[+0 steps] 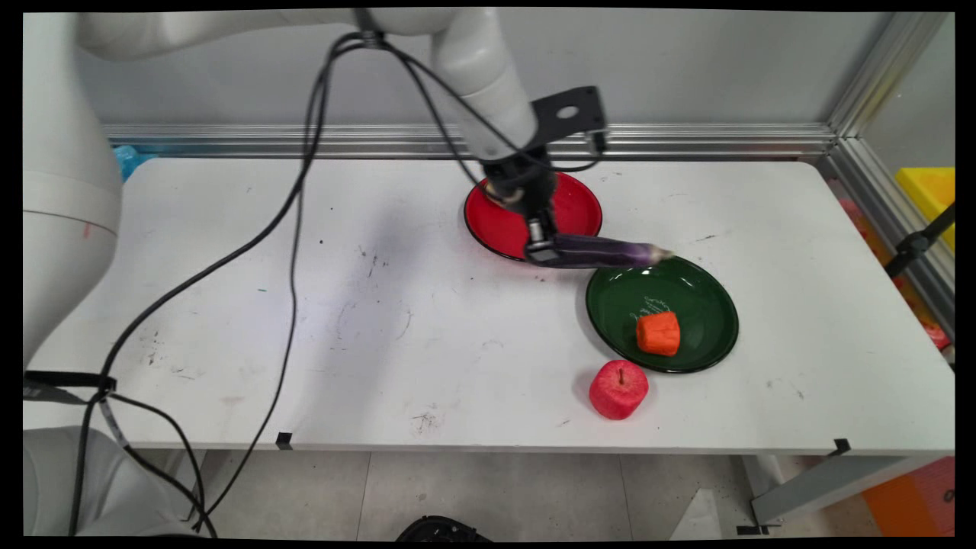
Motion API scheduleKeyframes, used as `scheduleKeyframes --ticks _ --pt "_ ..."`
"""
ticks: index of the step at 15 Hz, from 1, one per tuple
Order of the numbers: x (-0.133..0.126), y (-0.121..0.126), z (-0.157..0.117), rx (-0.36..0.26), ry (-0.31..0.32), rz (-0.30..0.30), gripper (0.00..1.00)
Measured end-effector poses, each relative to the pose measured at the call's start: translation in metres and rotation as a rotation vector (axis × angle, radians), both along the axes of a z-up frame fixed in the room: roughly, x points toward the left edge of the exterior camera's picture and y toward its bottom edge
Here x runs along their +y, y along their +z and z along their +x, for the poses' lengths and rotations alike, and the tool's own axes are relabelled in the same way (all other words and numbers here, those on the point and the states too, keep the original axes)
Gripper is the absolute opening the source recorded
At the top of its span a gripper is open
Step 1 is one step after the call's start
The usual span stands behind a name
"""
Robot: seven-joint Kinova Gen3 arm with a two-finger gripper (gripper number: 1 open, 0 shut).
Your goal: Place the picked object on the table
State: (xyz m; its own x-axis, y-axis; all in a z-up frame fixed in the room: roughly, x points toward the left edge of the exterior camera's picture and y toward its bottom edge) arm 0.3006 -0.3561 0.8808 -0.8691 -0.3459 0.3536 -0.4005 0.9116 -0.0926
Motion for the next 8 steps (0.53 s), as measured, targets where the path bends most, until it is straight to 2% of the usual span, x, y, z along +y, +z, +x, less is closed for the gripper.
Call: scheduleKeyframes --ticks 8 --pt "0.039 -0.006 0.08 -0.098 0.061 -0.005 0.0"
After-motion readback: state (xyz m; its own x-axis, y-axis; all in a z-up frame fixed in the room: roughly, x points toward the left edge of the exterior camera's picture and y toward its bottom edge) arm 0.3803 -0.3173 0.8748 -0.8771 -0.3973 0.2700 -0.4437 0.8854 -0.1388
